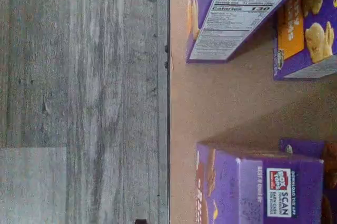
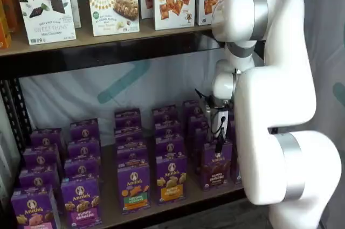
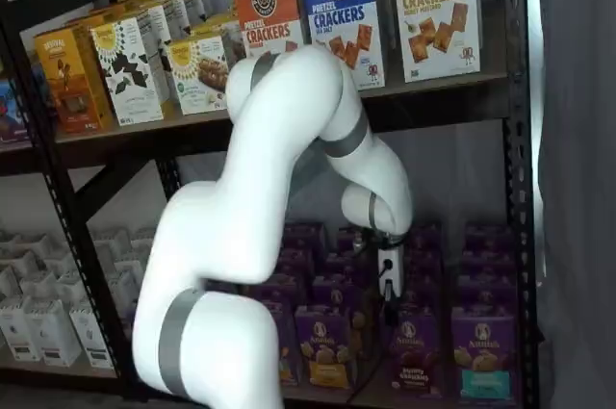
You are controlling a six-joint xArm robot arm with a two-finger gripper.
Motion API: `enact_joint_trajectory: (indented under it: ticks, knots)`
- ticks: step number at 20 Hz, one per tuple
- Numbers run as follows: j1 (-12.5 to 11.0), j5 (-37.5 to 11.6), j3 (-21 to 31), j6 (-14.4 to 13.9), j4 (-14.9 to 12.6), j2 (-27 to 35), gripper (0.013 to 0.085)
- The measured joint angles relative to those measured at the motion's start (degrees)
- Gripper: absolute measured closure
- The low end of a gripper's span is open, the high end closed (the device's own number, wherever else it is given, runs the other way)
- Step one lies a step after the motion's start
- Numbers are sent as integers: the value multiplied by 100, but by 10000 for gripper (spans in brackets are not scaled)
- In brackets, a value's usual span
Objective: Pick up the purple box with a brown patch in the center, on the bottom shelf, the fifth box from the left
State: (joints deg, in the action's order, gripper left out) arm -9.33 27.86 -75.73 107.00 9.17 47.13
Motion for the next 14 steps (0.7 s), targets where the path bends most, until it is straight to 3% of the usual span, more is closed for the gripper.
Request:
enact_joint_trajectory:
  ticks: [10, 14]
  knots:
    - [-85, 221, -487, 99, 44, 251, 130]
    - [-93, 285, -703, -77, -167, 393, 130]
